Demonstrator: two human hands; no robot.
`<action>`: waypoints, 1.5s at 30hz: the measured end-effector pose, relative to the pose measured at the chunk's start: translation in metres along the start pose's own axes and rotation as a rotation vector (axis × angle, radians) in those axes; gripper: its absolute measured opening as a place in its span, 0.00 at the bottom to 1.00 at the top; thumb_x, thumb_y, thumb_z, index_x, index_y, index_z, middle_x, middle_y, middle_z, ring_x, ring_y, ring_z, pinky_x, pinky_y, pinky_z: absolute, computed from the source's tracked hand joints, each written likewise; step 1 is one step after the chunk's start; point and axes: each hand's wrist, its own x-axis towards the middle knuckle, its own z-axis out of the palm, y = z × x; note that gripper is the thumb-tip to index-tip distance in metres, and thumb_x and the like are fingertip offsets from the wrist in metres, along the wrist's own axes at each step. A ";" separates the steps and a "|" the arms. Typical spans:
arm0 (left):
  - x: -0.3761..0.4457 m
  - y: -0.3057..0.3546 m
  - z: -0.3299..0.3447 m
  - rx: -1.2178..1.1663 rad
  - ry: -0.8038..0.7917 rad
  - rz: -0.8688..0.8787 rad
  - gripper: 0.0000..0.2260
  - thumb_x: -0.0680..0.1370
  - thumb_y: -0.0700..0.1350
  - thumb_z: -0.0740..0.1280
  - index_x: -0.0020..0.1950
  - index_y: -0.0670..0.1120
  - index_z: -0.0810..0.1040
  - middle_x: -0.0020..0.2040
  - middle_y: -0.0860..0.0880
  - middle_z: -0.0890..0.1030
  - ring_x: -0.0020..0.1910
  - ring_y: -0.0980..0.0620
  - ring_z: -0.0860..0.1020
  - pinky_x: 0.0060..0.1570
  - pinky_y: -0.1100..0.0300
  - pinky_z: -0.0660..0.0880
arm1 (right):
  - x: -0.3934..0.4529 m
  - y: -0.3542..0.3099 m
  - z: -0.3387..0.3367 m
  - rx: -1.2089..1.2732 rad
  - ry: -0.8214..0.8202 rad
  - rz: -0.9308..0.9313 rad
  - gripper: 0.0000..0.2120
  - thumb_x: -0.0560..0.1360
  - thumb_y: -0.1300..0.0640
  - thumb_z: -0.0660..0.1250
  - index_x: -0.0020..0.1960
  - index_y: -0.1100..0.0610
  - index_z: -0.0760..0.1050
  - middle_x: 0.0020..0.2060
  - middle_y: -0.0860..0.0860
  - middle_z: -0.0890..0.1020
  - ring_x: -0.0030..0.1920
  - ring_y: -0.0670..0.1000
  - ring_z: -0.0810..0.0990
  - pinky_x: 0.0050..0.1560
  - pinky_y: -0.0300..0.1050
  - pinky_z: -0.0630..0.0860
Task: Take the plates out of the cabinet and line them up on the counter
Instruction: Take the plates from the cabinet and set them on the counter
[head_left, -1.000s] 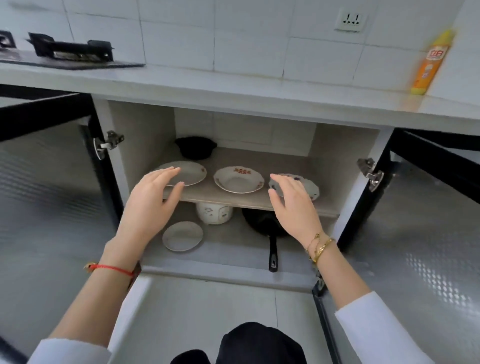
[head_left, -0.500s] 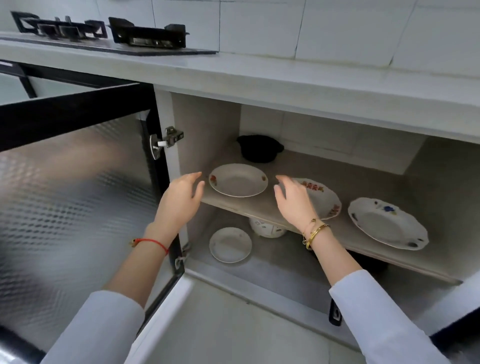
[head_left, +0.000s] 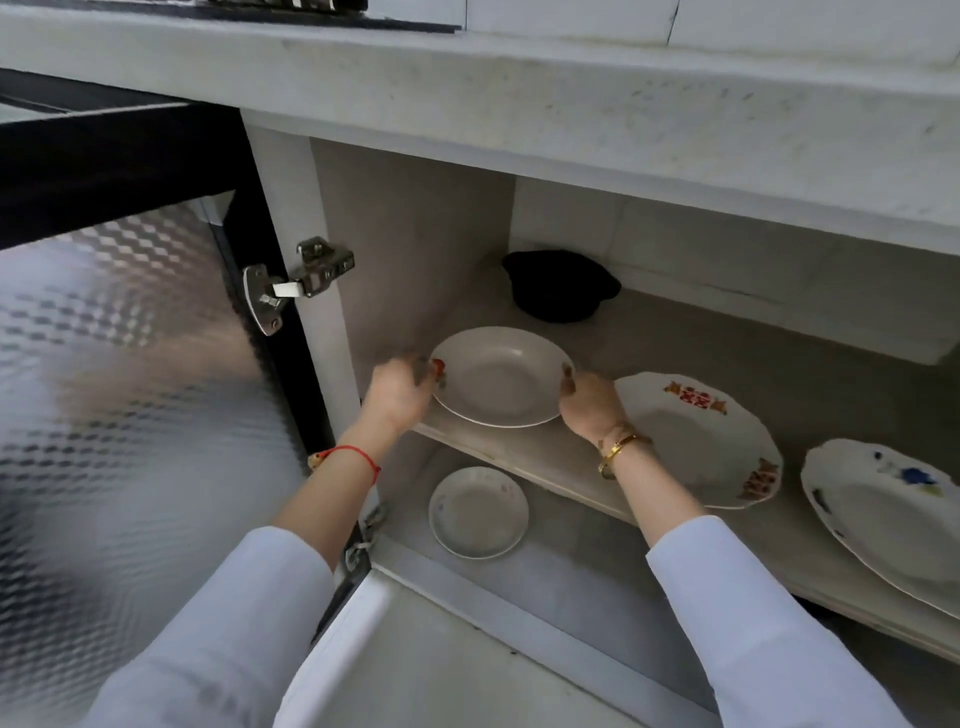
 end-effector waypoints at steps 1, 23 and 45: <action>0.005 -0.003 0.004 -0.009 -0.012 -0.009 0.14 0.81 0.44 0.60 0.61 0.39 0.78 0.62 0.39 0.79 0.62 0.39 0.76 0.59 0.55 0.70 | 0.003 0.000 0.002 -0.012 -0.001 0.011 0.17 0.81 0.61 0.52 0.60 0.69 0.73 0.59 0.66 0.77 0.61 0.63 0.75 0.59 0.49 0.70; -0.073 -0.017 -0.010 -0.323 0.139 0.043 0.14 0.79 0.49 0.66 0.63 0.50 0.79 0.54 0.53 0.84 0.56 0.56 0.81 0.58 0.59 0.76 | -0.066 0.008 0.003 0.089 0.233 -0.111 0.08 0.70 0.66 0.61 0.40 0.61 0.78 0.38 0.58 0.84 0.39 0.57 0.79 0.40 0.42 0.73; -0.331 -0.031 -0.060 -0.545 0.191 -0.043 0.21 0.76 0.34 0.67 0.60 0.58 0.76 0.37 0.72 0.80 0.41 0.74 0.78 0.41 0.80 0.70 | -0.313 0.013 -0.004 0.376 0.194 -0.166 0.18 0.72 0.68 0.64 0.59 0.55 0.78 0.40 0.44 0.81 0.38 0.28 0.77 0.45 0.18 0.70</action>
